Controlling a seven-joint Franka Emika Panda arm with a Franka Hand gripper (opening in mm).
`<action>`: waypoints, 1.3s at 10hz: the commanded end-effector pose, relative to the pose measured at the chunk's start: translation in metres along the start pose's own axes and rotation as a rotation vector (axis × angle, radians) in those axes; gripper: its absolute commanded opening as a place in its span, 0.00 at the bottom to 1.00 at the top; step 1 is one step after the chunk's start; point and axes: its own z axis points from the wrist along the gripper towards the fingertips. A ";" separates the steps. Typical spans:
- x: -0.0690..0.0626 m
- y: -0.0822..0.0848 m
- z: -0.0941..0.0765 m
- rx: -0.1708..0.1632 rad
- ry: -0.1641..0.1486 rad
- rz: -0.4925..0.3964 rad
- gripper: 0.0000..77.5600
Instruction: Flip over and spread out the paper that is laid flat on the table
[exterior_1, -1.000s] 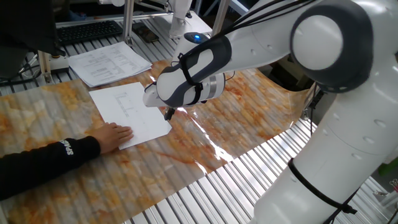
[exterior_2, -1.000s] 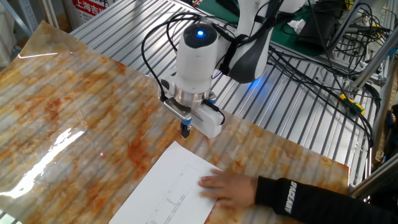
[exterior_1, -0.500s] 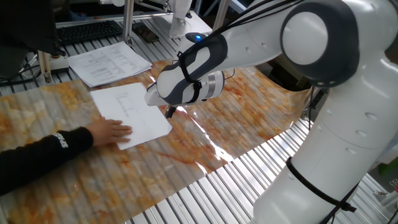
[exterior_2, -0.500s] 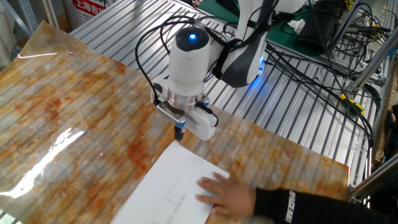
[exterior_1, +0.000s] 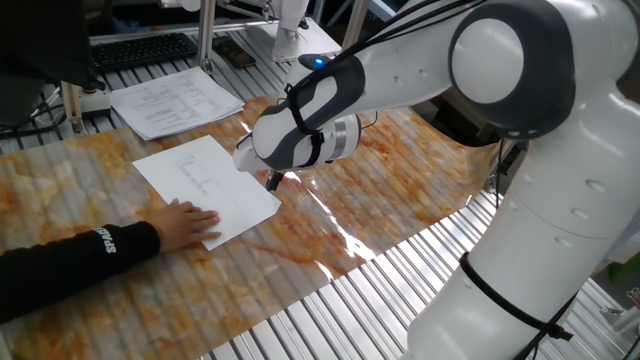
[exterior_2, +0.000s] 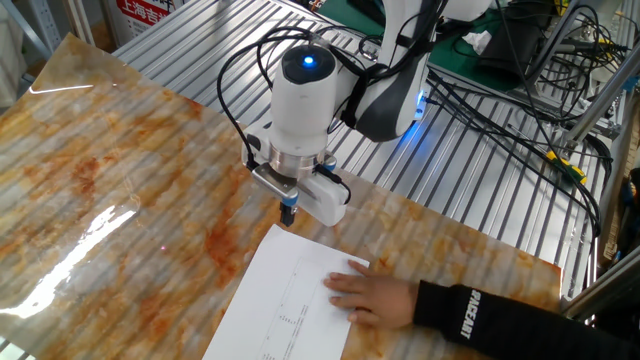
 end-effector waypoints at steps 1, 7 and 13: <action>-0.009 -0.008 0.005 -0.001 -0.020 -0.060 0.00; -0.016 -0.014 0.009 0.000 -0.020 -0.106 0.00; -0.018 -0.023 0.020 -0.002 -0.025 -0.099 0.00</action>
